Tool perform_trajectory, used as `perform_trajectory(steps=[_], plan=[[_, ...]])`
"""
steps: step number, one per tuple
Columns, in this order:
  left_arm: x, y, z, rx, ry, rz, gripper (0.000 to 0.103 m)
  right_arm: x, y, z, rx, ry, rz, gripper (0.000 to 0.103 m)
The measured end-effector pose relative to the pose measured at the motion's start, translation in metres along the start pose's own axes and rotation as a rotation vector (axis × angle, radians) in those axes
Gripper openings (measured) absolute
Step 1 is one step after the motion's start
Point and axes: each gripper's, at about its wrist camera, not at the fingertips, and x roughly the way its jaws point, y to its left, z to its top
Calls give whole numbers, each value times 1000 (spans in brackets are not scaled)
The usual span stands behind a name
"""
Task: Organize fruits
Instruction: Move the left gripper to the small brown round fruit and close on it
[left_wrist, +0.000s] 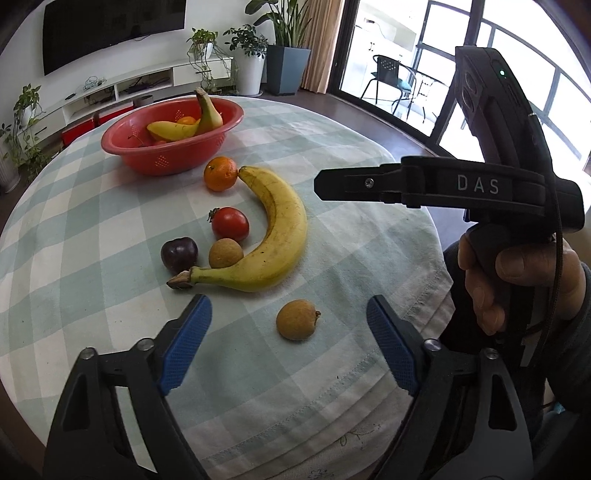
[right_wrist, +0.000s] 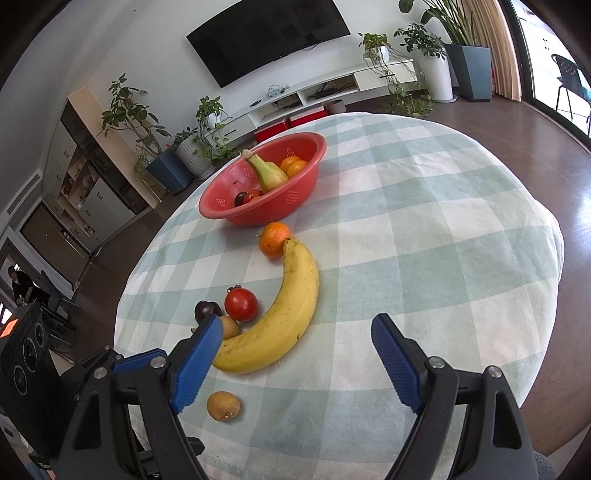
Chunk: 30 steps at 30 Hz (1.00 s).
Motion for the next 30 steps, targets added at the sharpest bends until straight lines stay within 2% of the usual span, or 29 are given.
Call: perform_trajectory(steps=[1,2,8,10,22,30], plan=[[4,-1,0,2,14,1,61,-1,0,0,1,-4,1,85],[8,-2,0,4,27,-1,58,-1,-1,0,1,-7,2,85],[19,-5,-3,36,60,1,57,-2,-2,-1,4,-11,8,85],[25,-5,-4,49,84,-3,46,-2,-2,-1,-3,-6,8,85],[41,-6,-4,98,124,1,29,-2,0,-4,-19,-5,13,82],[44,-6,-3,98,116,2,27,0,3,-5,-28,8,9,81]])
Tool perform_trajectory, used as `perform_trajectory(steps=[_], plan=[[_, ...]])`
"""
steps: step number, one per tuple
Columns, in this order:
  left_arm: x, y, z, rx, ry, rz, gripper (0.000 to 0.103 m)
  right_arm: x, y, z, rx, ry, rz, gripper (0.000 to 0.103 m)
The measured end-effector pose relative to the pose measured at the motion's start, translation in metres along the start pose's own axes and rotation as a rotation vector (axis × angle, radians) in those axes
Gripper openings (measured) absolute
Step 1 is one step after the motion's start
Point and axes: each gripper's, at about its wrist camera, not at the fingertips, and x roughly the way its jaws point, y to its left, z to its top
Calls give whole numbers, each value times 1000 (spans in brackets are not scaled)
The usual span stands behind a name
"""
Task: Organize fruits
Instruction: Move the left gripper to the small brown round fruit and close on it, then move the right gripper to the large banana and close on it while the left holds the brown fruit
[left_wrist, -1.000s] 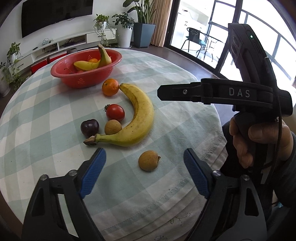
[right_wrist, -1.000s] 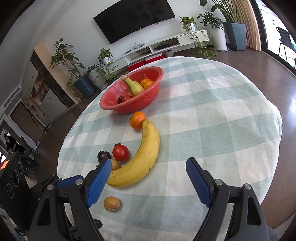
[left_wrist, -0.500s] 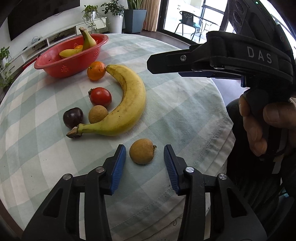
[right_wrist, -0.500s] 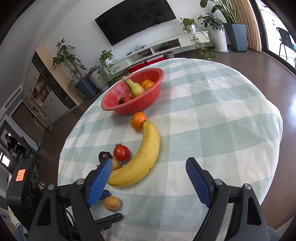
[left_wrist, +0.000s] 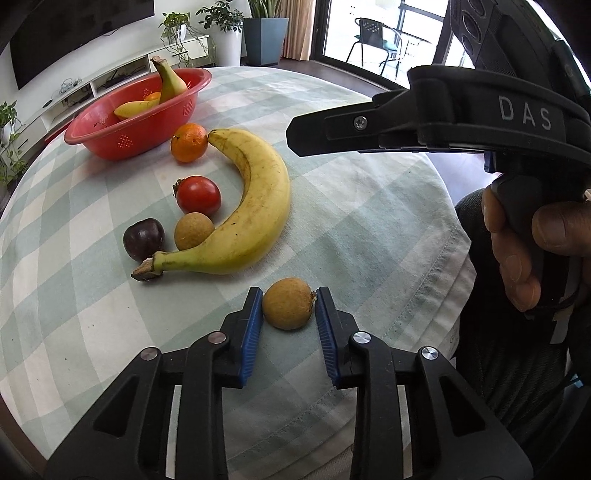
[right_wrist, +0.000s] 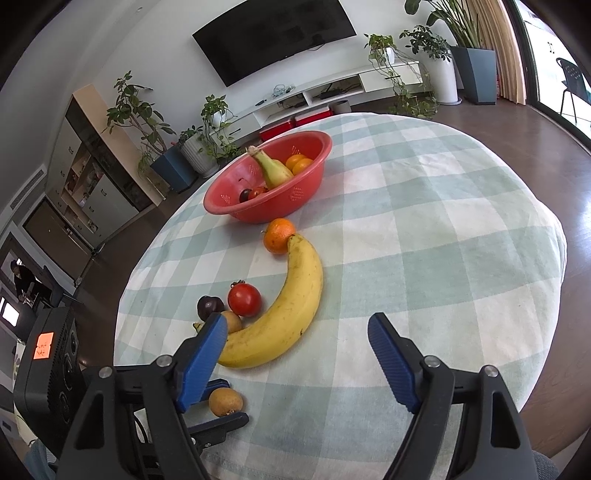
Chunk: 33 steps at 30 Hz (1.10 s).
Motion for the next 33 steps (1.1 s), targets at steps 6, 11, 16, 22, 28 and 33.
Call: perform_trajectory(steps=[6,11,16,22,28,33], plan=[[-9,6,-6,-29,-17,-2,27,2,2,-1,-8,13,-7,81],[-25,21,-17,-83,-46,-5,27,8,6,-1,-27,47,-30,76],[-44,41,-31,-162,-91,-18,27,28,12,1,-20,130,-57,64],[-57,55,-40,-202,-133,-32,27,52,22,13,31,202,-96,64],[-61,59,-47,-221,-160,-60,27,72,33,19,8,290,-153,63],[-61,62,-51,-236,-176,-77,27,76,37,21,-57,319,-170,62]])
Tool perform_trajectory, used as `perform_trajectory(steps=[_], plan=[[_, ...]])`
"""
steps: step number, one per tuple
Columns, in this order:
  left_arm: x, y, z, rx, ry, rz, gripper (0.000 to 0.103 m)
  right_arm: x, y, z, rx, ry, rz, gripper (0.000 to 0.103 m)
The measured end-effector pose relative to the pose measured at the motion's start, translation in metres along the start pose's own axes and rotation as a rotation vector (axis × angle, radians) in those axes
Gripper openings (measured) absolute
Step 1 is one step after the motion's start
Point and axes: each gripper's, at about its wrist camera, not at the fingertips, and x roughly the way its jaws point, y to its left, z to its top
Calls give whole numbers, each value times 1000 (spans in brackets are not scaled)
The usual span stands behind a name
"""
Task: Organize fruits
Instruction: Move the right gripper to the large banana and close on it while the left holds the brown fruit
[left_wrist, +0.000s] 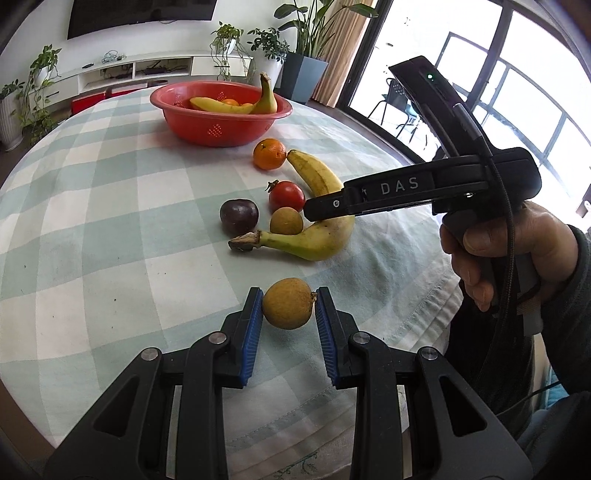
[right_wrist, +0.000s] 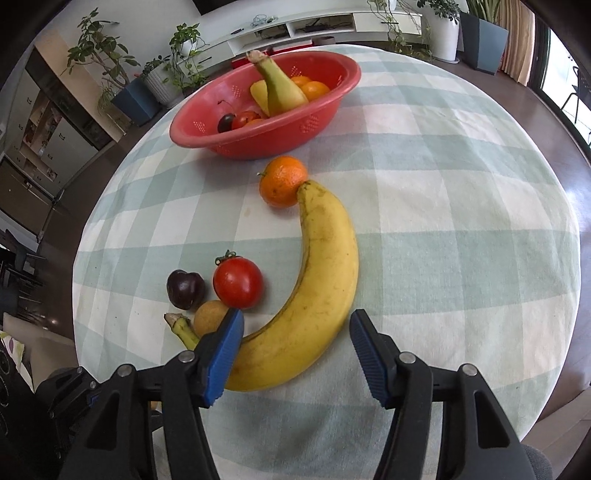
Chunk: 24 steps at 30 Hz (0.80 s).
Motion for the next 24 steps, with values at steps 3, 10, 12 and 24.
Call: perform_trajectory(steps=[3,10,12,24], plan=[[-1,2,0,-8,-9,-10,27,-2,3,3,-71,40,-20,60],[-4,3,-1,-14,-27,-25,27,-5,2,12,-204,136,-148,53],[-3,2,0,-13,-27,-27,27,-2,7,10,-234,150,-162,53],[-4,6,-1,-22,-34,-30,27,11,13,11,-260,167,-184,49]])
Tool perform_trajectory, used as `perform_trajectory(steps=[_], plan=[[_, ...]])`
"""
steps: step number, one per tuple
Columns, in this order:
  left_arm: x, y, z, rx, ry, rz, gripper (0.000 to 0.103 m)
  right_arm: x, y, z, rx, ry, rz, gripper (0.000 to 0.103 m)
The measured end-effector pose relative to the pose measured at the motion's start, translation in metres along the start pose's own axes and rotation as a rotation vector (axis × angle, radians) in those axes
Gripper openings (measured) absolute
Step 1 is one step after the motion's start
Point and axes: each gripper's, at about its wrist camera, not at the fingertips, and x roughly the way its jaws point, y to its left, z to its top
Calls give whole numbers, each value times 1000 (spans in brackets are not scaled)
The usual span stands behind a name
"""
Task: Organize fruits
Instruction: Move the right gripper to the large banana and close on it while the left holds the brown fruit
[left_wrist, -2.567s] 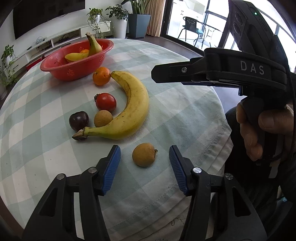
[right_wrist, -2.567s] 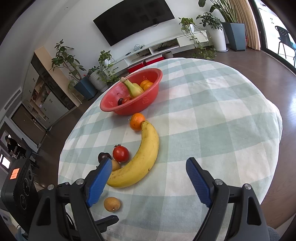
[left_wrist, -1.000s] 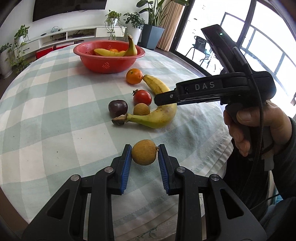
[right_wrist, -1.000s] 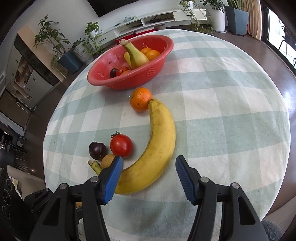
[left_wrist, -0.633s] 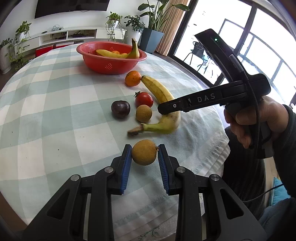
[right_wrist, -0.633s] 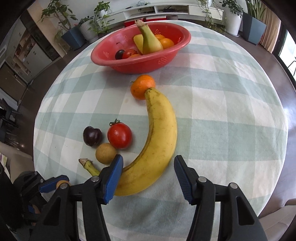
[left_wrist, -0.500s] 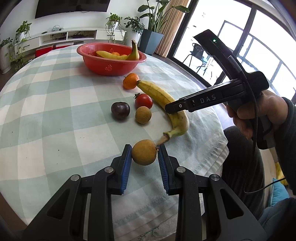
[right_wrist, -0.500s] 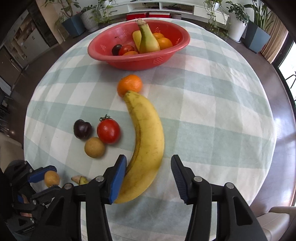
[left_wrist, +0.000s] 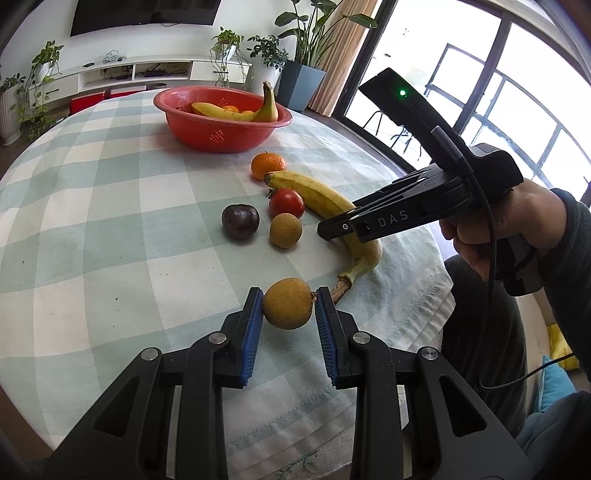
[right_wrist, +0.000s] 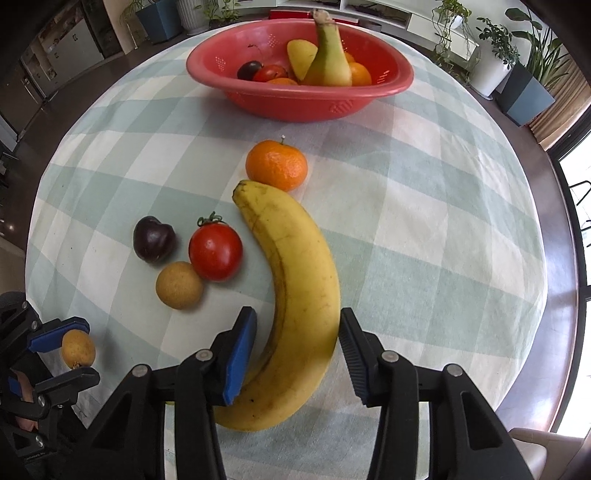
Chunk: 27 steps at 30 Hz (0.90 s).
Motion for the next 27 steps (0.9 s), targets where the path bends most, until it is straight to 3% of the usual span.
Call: perform_trajectory(steps=[12,27], plan=[[1,-2,0,7,-1,0,27,-6,5,-15,-27,15,5,43],[2,-3,0,15,-4,-3,27,-29,2,-37,-23,-87,-12,36]])
